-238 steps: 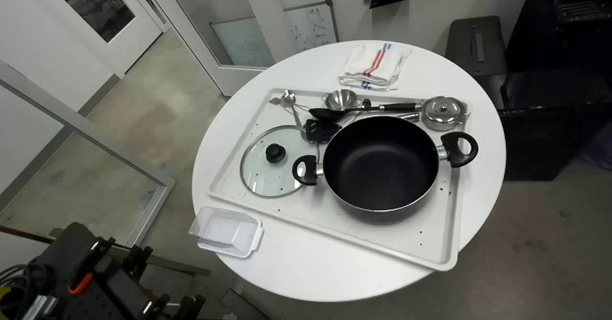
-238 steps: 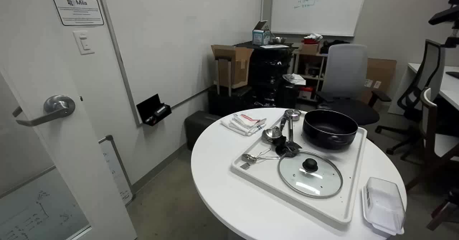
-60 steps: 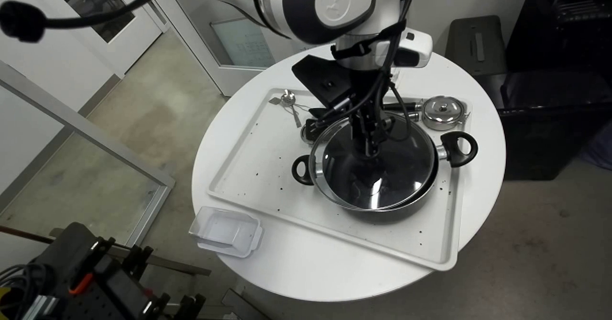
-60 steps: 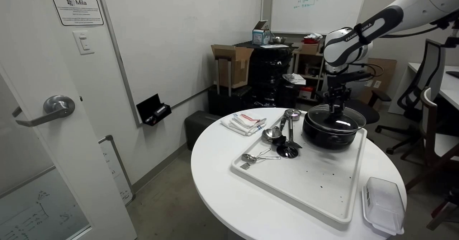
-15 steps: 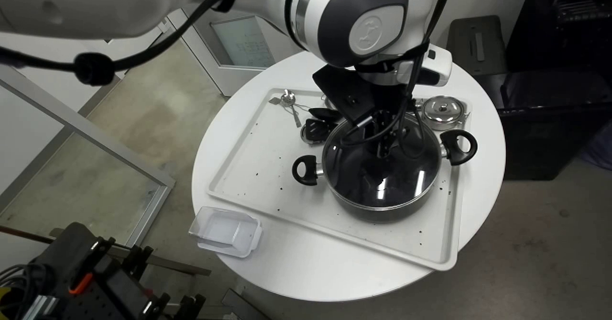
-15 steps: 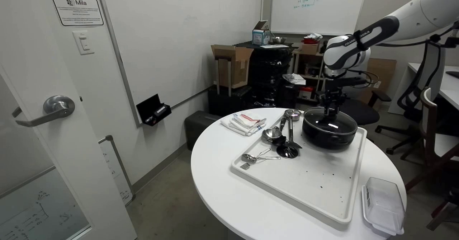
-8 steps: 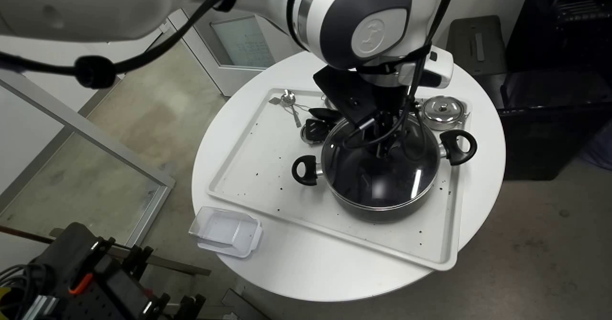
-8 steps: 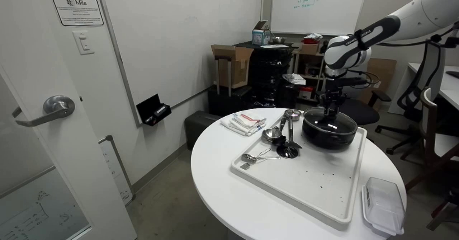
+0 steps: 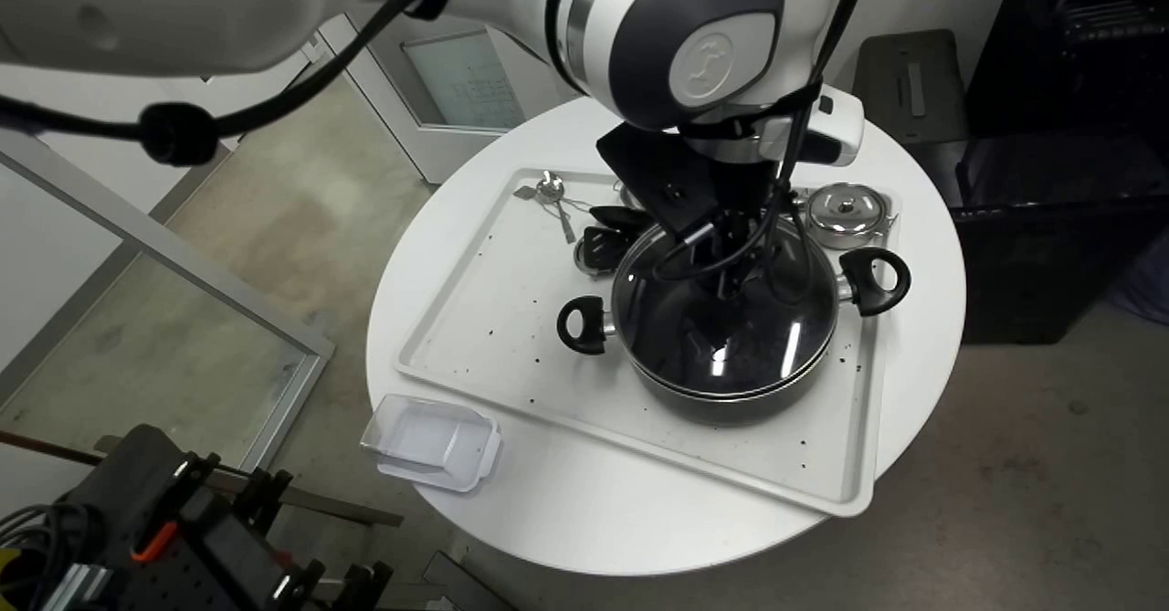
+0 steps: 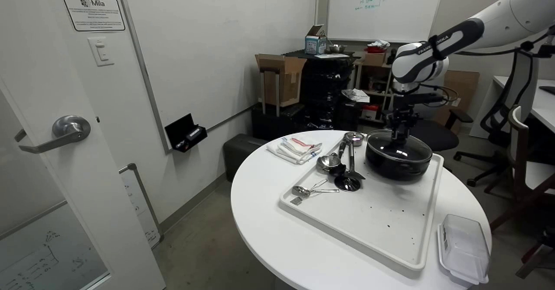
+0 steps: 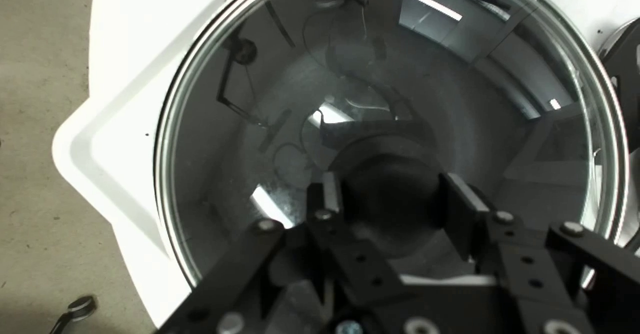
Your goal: Put the glass lid on the black pot.
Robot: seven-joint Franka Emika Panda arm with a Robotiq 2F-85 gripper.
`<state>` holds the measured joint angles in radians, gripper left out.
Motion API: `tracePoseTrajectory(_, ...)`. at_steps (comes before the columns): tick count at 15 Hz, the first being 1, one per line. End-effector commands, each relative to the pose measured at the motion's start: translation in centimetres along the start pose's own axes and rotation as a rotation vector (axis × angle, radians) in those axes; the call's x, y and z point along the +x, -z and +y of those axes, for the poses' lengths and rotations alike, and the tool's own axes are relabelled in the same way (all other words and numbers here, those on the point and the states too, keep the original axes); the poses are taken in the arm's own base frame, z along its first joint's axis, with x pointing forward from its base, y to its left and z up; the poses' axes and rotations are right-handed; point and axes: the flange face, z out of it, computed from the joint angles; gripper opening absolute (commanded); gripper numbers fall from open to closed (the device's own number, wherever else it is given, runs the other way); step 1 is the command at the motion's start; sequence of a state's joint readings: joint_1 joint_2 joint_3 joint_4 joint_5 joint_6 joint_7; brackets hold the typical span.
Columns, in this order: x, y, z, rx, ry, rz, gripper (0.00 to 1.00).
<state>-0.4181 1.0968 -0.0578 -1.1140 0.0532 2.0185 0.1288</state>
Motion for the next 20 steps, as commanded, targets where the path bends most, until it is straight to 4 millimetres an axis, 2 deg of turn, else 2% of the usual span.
tracePoseTrajectory(1, -0.9, 2.2, -1.0, 0.002, 0.004, -0.013, 0.25)
tracePoseTrajectory(6, -1.1, 2.4, -1.6, 0.001, 0.011, -0.024, 0.25)
tracePoseTrajectory(14, -1.4, 1.3, -0.2, 0.003, -0.006, -0.056, 0.25)
tracePoseTrajectory(20, -1.2, 1.5, 0.3, 0.009, -0.015, -0.052, 0.25)
